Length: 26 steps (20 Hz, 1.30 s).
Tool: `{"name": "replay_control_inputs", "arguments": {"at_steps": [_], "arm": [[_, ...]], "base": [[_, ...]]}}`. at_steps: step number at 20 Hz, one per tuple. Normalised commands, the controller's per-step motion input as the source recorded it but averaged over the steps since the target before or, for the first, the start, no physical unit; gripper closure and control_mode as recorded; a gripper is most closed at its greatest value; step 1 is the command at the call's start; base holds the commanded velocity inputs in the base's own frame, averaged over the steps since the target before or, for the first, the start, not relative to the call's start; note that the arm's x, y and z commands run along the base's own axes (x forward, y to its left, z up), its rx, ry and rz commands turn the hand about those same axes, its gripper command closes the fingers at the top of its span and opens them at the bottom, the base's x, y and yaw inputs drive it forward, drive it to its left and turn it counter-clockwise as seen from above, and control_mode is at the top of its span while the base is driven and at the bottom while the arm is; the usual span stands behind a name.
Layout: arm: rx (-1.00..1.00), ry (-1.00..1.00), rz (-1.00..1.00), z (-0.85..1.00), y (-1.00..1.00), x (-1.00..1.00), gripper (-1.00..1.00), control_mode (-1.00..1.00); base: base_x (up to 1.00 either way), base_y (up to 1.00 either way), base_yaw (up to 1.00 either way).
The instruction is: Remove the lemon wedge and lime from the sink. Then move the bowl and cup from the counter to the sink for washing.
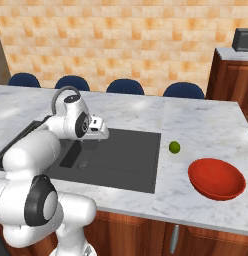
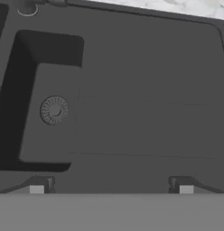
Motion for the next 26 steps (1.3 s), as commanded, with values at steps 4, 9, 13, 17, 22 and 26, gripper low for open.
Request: {"name": "replay_control_inputs", "arguments": {"at_steps": [4, 9, 13, 17, 22, 26], "arm": [[0.07, 0.0, 0.0, 0.0, 0.39, -0.05, -1.0, -1.0], [0.03, 0.0, -0.02, 0.0, 0.39, -0.01, -1.0, -1.0], [0.0, 0.0, -0.03, 0.0, 0.45, 0.0, -1.0, -1.0], [0.0, 0.0, -0.02, 0.0, 0.47, 0.0, -1.0, -1.0], [0.03, 0.0, -0.01, -0.03, 0.5, 0.0, -1.0, -1.0], [0.06, 0.0, 0.0, -0.07, 0.49, 0.0, -1.0, -1.0]], "base": [[0.0, 0.0, 0.0], [0.0, 0.0, 0.0], [0.0, 0.0, 0.0], [0.0, 0.0, 0.0], [0.0, 0.0, 0.0], [0.0, 0.0, 0.0]]}}
